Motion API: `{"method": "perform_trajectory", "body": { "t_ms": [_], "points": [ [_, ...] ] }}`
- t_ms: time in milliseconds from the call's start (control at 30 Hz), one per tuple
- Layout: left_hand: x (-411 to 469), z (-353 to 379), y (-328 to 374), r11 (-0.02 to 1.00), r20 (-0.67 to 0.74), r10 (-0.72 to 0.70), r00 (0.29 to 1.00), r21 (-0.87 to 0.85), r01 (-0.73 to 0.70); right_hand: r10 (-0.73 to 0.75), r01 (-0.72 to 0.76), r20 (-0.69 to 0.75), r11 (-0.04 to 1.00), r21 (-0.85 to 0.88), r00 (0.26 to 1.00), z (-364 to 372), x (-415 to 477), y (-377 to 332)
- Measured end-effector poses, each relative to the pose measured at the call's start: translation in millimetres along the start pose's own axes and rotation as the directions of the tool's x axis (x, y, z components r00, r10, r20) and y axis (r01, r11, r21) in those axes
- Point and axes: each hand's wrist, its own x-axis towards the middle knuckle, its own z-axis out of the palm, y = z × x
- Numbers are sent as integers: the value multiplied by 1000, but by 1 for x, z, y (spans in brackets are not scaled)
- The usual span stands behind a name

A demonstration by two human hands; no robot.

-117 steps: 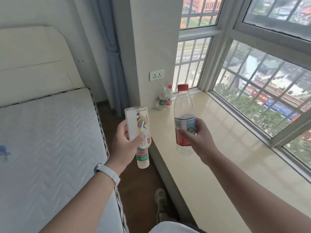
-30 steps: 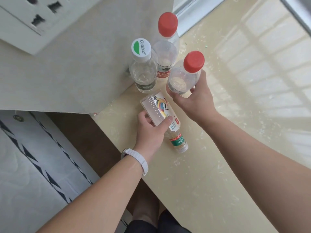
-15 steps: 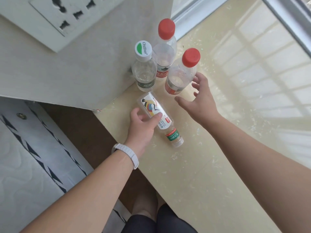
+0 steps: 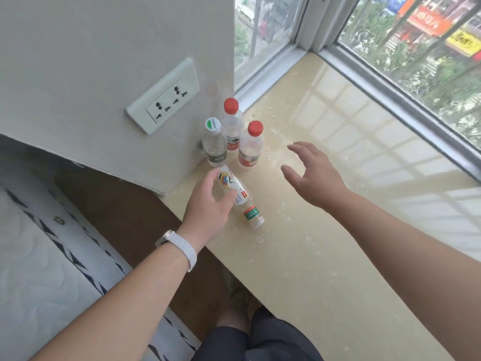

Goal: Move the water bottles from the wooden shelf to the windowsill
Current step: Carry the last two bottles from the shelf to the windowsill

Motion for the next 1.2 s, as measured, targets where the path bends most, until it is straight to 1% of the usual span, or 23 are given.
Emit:
{"method": "perform_trajectory", "body": {
  "t_ms": [67, 167, 300, 400, 567, 733, 867, 1000, 1100, 1200],
  "points": [
    [-14, -11, 18, 990, 13, 101, 995, 101, -102, -19, 19, -5, 999, -51, 1000, -20, -18, -11],
    [-33, -25, 44, 942, 55, 253, 966, 212, -259, -33, 31, -13, 991, -127, 999, -48, -44, -26],
    [-56, -36, 70, 819, 126, 427, 895, 366, -442, -57, 50, -23, 973, -227, 998, -76, -79, -38],
    [-72, -35, 83, 720, 185, 493, 850, 462, -518, -67, 55, -28, 949, -311, 997, -95, -106, -42],
    [-95, -17, 108, 543, 312, 551, 774, 571, -616, -46, 17, -67, 926, -378, 997, -125, -159, -35],
    [-128, 14, 140, 414, 399, 607, 687, 580, -702, 39, -88, -134, 919, -385, 990, -151, -222, -18],
    [-166, 46, 158, 279, 495, 653, 573, 546, -790, 103, -172, -193, 907, -385, 976, -168, -283, 2],
    [-218, 81, 170, 192, 561, 671, 484, 499, -845, 163, -246, -238, 892, -378, 958, -182, -354, 22],
    [-256, 107, 177, 86, 618, 687, 383, 454, -887, 221, -316, -287, 883, -346, 932, -189, -412, 36],
    [-297, 136, 187, 3, 651, 701, 292, 407, -913, 281, -393, -350, 866, -310, 894, -194, -473, 49]
  ]
}}
